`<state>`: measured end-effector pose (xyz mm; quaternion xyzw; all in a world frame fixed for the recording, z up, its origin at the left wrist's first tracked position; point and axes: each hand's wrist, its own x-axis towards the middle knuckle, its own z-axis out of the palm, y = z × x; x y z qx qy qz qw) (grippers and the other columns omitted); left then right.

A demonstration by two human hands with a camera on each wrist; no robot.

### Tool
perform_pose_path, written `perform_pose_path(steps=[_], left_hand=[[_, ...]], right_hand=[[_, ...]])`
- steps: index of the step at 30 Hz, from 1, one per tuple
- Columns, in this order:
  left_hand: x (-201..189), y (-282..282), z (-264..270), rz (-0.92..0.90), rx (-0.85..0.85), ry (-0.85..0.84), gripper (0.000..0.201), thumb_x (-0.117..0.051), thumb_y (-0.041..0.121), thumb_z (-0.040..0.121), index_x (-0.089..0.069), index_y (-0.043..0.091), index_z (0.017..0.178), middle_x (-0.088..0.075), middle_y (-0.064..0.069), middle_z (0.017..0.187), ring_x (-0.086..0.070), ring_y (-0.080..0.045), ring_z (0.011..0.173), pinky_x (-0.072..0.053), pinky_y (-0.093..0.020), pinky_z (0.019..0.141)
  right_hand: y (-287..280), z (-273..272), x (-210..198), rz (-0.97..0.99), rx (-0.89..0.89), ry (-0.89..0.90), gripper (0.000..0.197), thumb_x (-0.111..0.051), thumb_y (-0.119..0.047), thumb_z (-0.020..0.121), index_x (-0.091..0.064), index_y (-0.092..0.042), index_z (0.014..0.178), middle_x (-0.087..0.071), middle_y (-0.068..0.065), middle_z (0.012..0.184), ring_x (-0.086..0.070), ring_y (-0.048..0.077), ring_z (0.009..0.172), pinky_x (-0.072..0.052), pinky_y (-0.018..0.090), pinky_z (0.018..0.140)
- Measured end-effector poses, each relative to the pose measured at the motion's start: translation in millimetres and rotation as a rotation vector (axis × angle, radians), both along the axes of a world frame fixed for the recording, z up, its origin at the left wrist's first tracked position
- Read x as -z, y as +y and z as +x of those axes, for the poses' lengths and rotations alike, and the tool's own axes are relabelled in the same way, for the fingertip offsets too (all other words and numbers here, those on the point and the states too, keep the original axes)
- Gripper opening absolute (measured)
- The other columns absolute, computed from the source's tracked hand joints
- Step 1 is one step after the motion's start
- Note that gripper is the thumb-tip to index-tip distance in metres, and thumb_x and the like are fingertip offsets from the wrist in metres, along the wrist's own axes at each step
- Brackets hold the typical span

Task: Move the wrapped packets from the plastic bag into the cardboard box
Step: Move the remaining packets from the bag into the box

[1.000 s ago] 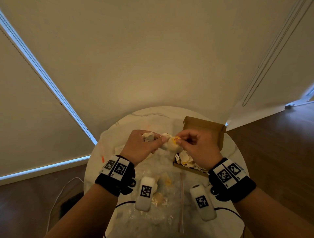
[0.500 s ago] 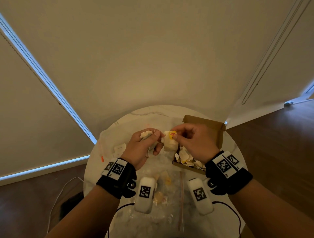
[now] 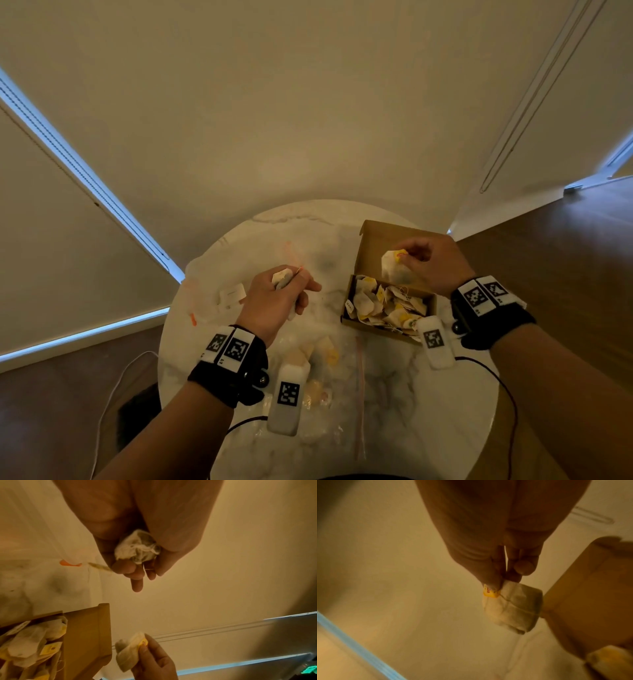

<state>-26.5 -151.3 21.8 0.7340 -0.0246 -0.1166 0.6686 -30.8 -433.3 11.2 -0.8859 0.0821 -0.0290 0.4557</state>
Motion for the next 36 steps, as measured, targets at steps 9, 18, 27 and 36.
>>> perform_pose_path(steps=[9,18,27,36], left_hand=[[19,-5,7,0.004,-0.040,0.176,0.019,-0.059,0.012,0.095,-0.064,-0.005,0.092,-0.071,-0.017,0.084,-0.051,-0.015,0.054,-0.045,-0.023,0.051],[22,-1,14,-0.320,-0.099,0.483,0.020,-0.053,0.013,0.095,-0.058,0.001,0.110,-0.066,-0.026,0.101,-0.058,-0.024,0.072,-0.052,-0.031,0.066],[15,3,10,-0.568,-0.035,0.539,0.045,-0.043,0.002,0.080,-0.053,-0.006,0.124,-0.060,-0.032,0.123,-0.064,-0.036,0.094,-0.059,-0.035,0.079],[5,-2,-3,-0.407,0.008,0.376,0.035,-0.036,-0.012,0.095,-0.057,-0.004,0.122,-0.063,-0.021,0.113,-0.059,-0.033,0.108,-0.051,-0.038,0.093]], right_hand=[[-8,15,83,-0.256,-0.010,0.270,0.009,-0.064,-0.015,0.088,-0.069,-0.018,0.095,-0.065,0.001,0.094,-0.057,0.014,0.083,-0.047,0.026,0.075],[0,10,113,-0.813,-0.341,0.496,0.030,-0.053,-0.033,0.093,-0.062,-0.030,0.121,-0.050,0.003,0.127,-0.047,0.026,0.119,-0.039,0.034,0.098],[23,-4,69,-0.421,-0.250,-0.078,0.011,-0.069,-0.022,0.085,-0.073,-0.017,0.093,-0.071,0.002,0.092,-0.062,0.023,0.088,-0.050,0.043,0.082],[115,-17,-7,-0.046,-0.282,-0.249,0.019,-0.076,-0.041,0.076,-0.069,-0.024,0.081,-0.066,-0.011,0.079,-0.055,0.004,0.067,-0.042,0.016,0.061]])
